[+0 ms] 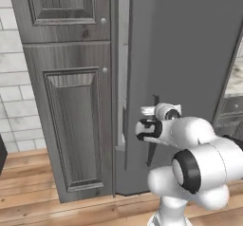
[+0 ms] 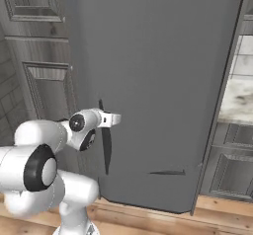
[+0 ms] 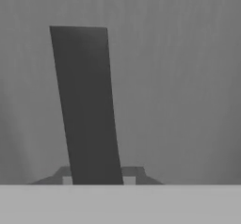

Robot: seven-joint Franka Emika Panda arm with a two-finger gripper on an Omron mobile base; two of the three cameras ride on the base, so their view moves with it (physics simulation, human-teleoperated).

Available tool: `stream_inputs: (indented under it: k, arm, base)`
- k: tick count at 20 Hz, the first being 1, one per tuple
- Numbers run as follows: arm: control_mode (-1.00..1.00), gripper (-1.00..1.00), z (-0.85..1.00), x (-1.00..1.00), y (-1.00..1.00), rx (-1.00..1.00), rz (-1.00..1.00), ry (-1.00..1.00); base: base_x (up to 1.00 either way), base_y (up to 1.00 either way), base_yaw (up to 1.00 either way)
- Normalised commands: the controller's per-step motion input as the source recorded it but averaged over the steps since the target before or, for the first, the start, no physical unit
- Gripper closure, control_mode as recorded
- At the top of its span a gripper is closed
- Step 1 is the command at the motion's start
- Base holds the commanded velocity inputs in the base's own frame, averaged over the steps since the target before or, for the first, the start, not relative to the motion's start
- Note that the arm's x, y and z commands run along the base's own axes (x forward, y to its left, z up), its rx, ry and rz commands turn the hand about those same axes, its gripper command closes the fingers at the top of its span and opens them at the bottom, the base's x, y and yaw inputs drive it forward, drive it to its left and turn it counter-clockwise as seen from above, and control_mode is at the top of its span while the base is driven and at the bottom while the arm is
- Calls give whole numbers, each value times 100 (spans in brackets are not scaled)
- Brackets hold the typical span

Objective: Take the cake and donut from the fridge and place them on the empty tray on the dining counter.

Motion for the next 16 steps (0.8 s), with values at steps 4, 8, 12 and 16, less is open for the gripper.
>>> stream_inputs:
  k: [4, 8, 12, 16]
  arm:
    - [-100, 100, 0, -98, -43, 1, -8, 32]
    - [-100, 100, 0, -100, -50, 2, -8, 31]
    - [-100, 100, 0, -100, -57, 2, -7, 30]
    - [-100, 100, -4, -100, -63, 3, -7, 27]
  base:
    - [0, 0, 0]
    - [0, 0, 0]
    - [0, 0, 0]
    - [0, 0, 0]
